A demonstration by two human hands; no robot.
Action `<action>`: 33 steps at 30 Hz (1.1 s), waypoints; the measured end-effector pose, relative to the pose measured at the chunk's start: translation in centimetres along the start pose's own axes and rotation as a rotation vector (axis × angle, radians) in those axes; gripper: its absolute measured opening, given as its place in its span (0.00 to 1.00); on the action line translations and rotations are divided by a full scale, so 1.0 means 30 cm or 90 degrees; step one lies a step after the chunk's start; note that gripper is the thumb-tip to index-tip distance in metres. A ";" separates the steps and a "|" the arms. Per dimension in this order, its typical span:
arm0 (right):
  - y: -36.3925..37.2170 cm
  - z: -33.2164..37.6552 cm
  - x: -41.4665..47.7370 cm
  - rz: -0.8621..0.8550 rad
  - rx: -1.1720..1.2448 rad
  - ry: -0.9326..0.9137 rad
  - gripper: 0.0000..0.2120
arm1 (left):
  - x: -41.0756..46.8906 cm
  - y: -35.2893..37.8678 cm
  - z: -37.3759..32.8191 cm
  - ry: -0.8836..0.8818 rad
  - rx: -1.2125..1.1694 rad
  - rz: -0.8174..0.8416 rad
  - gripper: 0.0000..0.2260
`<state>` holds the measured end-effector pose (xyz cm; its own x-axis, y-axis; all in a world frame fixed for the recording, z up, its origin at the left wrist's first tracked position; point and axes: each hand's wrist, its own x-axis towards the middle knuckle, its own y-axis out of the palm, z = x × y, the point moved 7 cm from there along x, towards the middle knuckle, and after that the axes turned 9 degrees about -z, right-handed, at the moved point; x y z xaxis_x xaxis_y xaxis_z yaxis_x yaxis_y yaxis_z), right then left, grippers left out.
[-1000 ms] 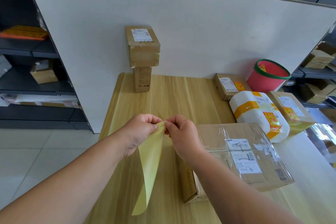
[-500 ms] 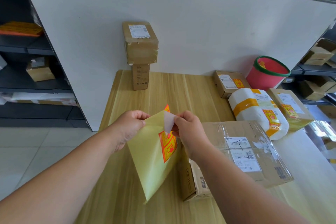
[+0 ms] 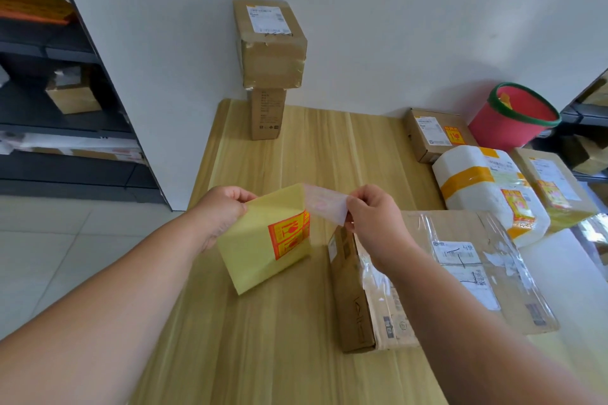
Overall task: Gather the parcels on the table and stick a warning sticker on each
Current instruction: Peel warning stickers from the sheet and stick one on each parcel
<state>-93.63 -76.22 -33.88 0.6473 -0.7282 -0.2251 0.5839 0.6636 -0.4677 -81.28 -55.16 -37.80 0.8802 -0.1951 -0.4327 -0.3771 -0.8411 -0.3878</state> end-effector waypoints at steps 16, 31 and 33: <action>0.059 -0.032 0.007 -0.058 -0.021 -0.034 0.07 | 0.093 0.063 0.220 -0.209 -0.287 0.024 0.10; 0.097 0.027 -0.138 -0.043 -0.201 -0.336 0.04 | -0.117 0.194 0.050 -0.155 -0.265 0.131 0.11; 0.087 0.033 -0.170 -0.055 -0.210 -0.418 0.04 | -0.144 0.201 0.032 -0.135 -0.249 0.093 0.07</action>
<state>-94.91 -70.58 -33.10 0.8257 -0.4547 0.3339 0.5357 0.4464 -0.7167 -87.63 -58.90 -39.05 0.7324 -0.2522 -0.6325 -0.3198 -0.9474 0.0073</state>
